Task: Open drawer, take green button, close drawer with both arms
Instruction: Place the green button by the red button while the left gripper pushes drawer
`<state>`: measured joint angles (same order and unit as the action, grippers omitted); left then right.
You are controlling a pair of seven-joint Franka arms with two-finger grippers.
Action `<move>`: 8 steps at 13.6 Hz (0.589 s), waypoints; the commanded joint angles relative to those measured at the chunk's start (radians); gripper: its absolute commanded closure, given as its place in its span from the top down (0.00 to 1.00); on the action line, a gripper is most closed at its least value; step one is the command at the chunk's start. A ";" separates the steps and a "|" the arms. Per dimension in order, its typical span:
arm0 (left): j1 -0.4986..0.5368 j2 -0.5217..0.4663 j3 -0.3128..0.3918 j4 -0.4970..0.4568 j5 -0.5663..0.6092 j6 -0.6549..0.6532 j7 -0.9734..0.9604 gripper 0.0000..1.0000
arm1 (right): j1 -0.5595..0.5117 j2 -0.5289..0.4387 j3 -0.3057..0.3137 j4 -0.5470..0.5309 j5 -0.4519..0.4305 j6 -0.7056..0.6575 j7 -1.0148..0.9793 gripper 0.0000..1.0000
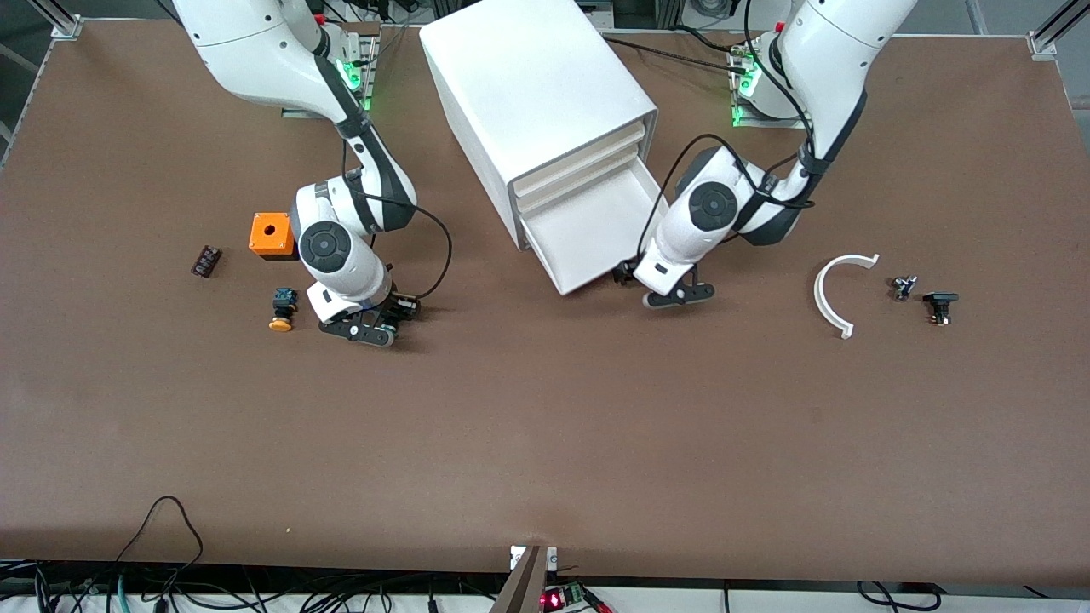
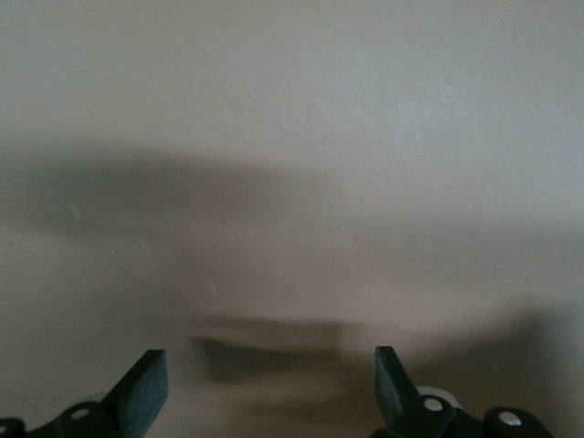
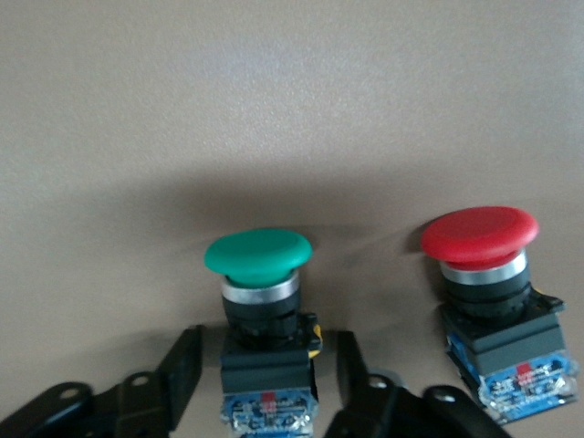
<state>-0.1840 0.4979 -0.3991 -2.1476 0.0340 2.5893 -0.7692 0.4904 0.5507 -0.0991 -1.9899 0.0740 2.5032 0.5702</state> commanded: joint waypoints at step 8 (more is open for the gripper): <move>0.008 -0.111 -0.145 -0.067 -0.020 -0.136 0.011 1.00 | -0.061 -0.126 -0.002 0.367 0.001 -0.484 0.010 1.00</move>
<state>-0.1844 0.4189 -0.5326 -2.1833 0.0339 2.4780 -0.7693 0.4642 0.4395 -0.1074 -1.6876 0.0738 2.0878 0.5831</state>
